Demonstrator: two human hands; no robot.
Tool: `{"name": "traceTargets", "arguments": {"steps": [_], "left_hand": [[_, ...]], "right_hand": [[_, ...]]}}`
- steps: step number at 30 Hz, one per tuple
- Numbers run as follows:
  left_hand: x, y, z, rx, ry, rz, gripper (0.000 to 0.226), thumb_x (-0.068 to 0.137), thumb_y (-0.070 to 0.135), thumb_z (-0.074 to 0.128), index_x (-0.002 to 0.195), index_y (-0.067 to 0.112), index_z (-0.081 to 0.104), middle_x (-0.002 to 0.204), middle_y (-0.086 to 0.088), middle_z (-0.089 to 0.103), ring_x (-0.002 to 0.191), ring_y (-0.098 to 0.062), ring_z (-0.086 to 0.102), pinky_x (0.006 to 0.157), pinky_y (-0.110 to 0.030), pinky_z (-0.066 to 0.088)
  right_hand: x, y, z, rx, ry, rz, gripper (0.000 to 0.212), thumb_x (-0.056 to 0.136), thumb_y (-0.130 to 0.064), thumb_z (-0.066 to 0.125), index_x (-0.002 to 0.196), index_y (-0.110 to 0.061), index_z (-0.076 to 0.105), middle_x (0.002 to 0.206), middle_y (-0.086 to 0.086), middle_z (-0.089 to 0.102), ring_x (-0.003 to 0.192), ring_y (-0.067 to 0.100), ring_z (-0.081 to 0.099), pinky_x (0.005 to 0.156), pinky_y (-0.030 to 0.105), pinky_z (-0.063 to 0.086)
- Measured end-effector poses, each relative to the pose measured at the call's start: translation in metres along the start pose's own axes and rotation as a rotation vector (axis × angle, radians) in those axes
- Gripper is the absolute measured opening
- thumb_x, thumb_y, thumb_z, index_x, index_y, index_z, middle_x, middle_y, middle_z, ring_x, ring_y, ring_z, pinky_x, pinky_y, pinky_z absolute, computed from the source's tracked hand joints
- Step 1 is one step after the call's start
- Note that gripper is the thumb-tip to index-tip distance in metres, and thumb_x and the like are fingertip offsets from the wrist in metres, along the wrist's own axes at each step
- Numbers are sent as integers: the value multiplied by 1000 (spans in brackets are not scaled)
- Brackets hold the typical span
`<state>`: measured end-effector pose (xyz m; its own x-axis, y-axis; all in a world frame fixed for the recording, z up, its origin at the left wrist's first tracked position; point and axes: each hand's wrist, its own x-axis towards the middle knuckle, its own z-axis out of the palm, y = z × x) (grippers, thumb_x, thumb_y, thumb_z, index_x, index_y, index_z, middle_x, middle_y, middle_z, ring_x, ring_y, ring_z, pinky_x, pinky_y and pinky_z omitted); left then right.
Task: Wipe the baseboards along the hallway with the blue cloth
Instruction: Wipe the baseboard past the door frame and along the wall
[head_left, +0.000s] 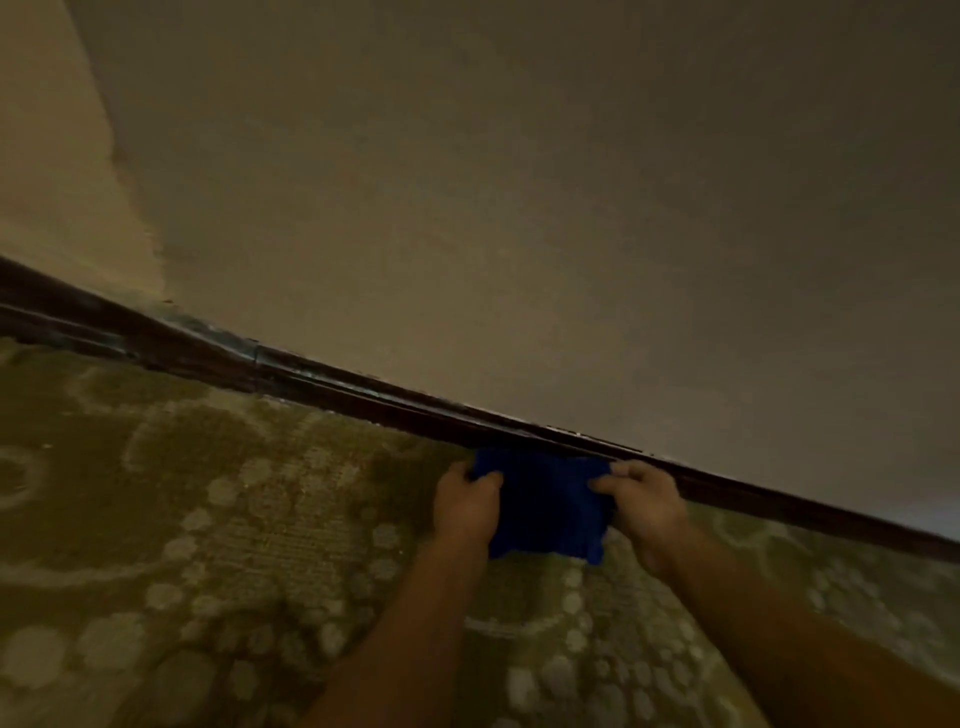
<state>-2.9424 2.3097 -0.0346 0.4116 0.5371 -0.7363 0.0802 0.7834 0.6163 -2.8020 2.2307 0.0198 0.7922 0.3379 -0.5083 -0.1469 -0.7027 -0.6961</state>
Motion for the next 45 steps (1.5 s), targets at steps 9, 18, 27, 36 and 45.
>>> {"name": "traceTargets", "arguments": {"steps": [9, 18, 27, 36, 45], "left_hand": [[4, 7, 14, 34, -102, -176, 33, 95, 9, 53, 128, 3, 52, 122, -19, 59, 107, -37, 60, 94, -51, 52], [52, -11, 8, -95, -168, -246, 14, 98, 4, 50, 101, 12, 62, 97, -9, 68, 85, -26, 66, 78, -39, 55], [58, -16, 18, -131, -40, -334, 19, 96, 12, 56, 114, 16, 61, 110, -10, 66, 95, -29, 65, 85, -44, 56], [48, -17, 9, -151, -105, -215, 20, 98, 6, 51, 93, 18, 67, 94, -4, 72, 85, -22, 69, 75, -36, 55], [41, -14, -16, -86, 53, -152, 17, 99, 6, 49, 109, 6, 63, 86, -7, 65, 73, -21, 64, 56, -28, 48]], "right_hand": [[0, -39, -39, -218, -54, 15, 21, 84, 14, 56, 77, -4, 50, 76, 13, 57, 70, 24, 58, 52, 28, 52], [41, 30, 29, -38, 577, -85, 10, 85, -13, 65, 95, -14, 67, 89, 4, 68, 86, 26, 66, 82, 46, 56], [24, 33, 67, -580, 533, -421, 27, 92, -15, 56, 117, -14, 66, 98, 10, 73, 86, 29, 68, 76, 33, 51], [25, 31, 51, -647, 456, -442, 27, 91, -13, 56, 116, -12, 66, 93, 13, 74, 79, 32, 69, 70, 31, 49], [7, 18, 102, -734, 273, -771, 22, 75, -5, 70, 96, -12, 74, 75, 3, 73, 61, 14, 67, 53, 15, 45]]}}
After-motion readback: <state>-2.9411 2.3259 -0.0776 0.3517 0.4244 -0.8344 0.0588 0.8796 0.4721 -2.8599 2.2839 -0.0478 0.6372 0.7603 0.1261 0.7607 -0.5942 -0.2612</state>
